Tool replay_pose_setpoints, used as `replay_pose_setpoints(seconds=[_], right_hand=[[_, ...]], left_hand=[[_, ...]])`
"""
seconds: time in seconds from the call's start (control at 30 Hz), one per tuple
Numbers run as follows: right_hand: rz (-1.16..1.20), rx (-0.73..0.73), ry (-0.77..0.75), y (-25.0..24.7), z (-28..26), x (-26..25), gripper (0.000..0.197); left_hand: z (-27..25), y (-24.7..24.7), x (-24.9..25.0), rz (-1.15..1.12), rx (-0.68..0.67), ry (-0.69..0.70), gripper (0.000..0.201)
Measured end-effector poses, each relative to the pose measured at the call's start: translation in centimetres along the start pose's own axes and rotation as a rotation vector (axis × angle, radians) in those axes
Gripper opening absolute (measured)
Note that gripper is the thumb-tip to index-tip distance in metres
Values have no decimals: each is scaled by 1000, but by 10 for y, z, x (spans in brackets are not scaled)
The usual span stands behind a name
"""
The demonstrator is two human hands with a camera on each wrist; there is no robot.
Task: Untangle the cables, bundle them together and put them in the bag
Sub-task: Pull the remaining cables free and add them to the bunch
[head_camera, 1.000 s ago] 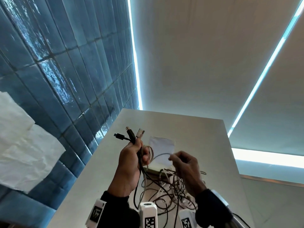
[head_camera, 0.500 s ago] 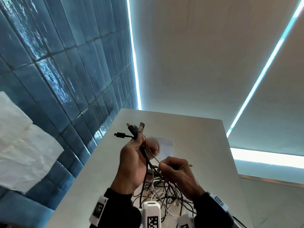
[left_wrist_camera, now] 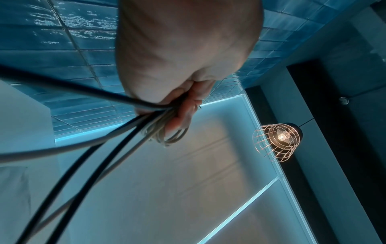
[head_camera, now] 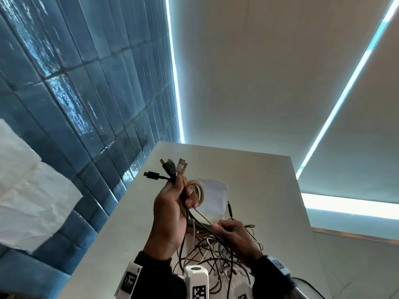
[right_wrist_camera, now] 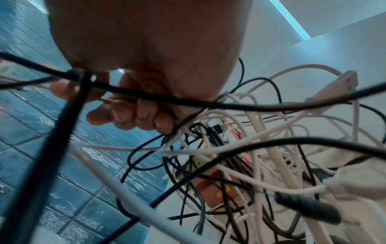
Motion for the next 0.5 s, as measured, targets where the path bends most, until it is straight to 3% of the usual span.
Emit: replay_pose_setpoints(seconds=[0.17,0.33,0.5], right_hand=[[-26,-18,31,2,-4,14,51],[-89,-15,33,5,-12,17,36],[72,182,59,-4,-11,-4,28]], left_hand=[[1,-5,8,23,-4,16,24],[1,-10,7,47,20,8,26],[5,-10,3,206,14,-7,27]])
Point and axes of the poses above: each hand's wrist, its own z-axis towards the middle knuckle, its own y-axis out of the palm, x = y × z, the point moved 5 cm from there along z, towards the middle knuckle, and after that the axes turned 6 degrees about z, right-handed, at the moved point
